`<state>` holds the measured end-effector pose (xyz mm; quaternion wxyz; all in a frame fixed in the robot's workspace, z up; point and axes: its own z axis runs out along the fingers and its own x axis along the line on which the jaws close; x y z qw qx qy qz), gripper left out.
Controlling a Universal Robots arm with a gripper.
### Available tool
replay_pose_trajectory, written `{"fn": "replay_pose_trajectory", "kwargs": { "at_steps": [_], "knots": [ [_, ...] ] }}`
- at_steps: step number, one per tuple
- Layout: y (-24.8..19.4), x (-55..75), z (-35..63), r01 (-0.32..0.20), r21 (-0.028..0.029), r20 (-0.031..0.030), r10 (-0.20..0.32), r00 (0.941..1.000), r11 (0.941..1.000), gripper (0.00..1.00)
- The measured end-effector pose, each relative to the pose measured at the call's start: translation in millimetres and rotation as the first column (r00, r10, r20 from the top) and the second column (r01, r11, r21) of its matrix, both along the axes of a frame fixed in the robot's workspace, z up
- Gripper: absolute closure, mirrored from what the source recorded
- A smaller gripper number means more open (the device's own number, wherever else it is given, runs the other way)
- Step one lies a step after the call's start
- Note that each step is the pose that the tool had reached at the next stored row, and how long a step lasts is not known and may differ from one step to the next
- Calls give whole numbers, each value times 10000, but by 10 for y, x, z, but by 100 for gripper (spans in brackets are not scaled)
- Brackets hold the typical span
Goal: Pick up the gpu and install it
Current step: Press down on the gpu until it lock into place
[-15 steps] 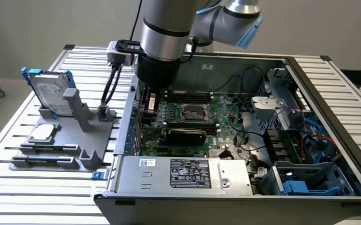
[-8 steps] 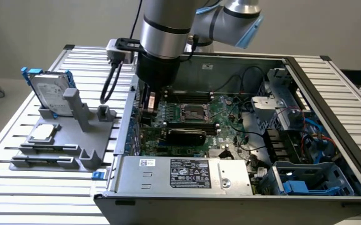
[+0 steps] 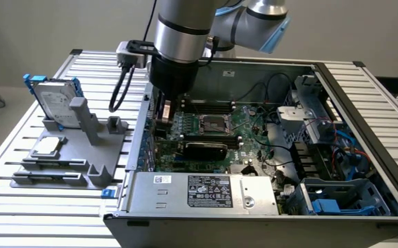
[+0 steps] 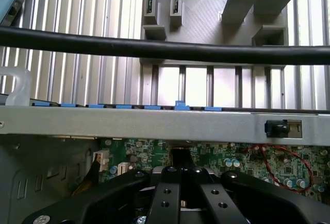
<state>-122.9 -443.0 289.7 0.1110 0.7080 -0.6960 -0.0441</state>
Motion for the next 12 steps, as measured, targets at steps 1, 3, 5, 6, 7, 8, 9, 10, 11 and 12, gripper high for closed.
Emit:
{"fn": "replay_pose_trajectory", "kwargs": {
  "at_steps": [1, 3, 5, 6, 7, 8, 9, 10, 11, 12],
  "knots": [
    [0, 0, 3, 2, -27, -4, -2, 10000, 10000, 89],
    [-1, -1, 5, 7, -80, -14, -7, 10000, 10000, 89],
    [0, -2, 6, 20, -124, -24, -21, 10000, 9999, 89],
    [-1, -2, 6, 31, -144, -26, -31, 10000, 9999, 89],
    [-1, -3, 7, 45, -159, -29, -46, 10000, 9999, 89],
    [-1, -4, 7, 64, -167, -29, -64, 10000, 9998, 89],
    [-1, -5, 7, 83, -169, -30, -83, 10000, 9998, 89],
    [0, -6, 7, 103, -170, -32, -103, 9999, 9998, 89],
    [0, -7, 7, 118, -170, -33, -119, 9999, 9998, 89],
    [1, -8, 6, 131, -169, -35, -132, 9999, 9998, 89]
  ]
}}
